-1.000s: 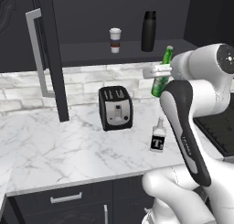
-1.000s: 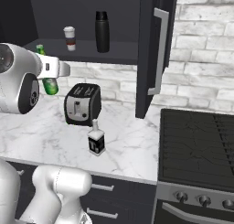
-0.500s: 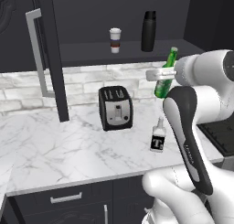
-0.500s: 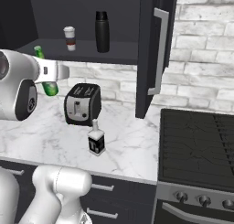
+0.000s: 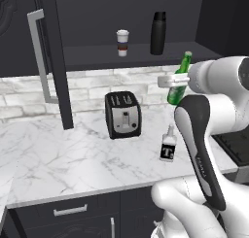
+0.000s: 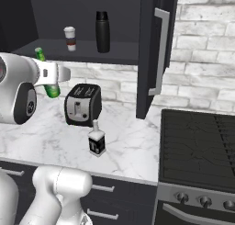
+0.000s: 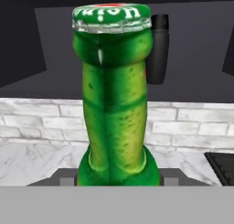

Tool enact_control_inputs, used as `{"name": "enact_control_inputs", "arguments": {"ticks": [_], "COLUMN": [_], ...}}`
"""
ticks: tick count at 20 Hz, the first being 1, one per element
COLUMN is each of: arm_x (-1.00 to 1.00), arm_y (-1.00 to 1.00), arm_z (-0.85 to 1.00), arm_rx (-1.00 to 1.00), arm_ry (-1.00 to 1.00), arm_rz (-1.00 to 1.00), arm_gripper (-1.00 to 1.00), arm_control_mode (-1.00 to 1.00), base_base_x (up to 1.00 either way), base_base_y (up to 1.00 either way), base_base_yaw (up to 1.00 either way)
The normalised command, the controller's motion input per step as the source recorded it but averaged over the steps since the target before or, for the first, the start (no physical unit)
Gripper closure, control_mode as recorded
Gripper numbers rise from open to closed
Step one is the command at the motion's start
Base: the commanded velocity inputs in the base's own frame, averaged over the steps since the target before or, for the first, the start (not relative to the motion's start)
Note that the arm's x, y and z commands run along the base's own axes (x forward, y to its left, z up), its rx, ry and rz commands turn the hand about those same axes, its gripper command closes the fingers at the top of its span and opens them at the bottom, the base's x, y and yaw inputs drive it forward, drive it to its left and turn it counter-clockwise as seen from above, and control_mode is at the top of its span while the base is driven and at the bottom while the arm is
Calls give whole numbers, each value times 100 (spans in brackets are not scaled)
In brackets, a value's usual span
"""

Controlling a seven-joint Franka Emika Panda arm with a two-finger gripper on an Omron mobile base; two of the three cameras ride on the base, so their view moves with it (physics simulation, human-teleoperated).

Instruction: Sort all alcoholic drinks to one cabinet, and non-alcoholic drinks to the other.

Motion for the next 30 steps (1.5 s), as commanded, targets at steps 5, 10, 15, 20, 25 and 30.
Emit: {"name": "enact_control_inputs", "arguments": {"ticks": [5, 10, 15, 20, 25, 30], "arm_x": [-2, -5, -6, -3, -2, -1], "arm_y": [-11, -10, -5, -3, -5, -6], "arm_z": [1, 4, 4, 0, 0, 0], "arm_rx": [0, 0, 0, 0, 0, 0], "arm_ry": [0, 0, 0, 0, 0, 0], "arm_rz": [-2, -2, -1, 0, 0, 0], "arm_gripper": [100, 100, 100, 100, 100, 100], "arm_control_mode": [-100, -100, -100, -100, -100, -100], "base_base_x": [0, 0, 0, 0, 0, 0], "base_base_y": [0, 0, 0, 0, 0, 0], "base_base_yaw": [0, 0, 0, 0, 0, 0]}}
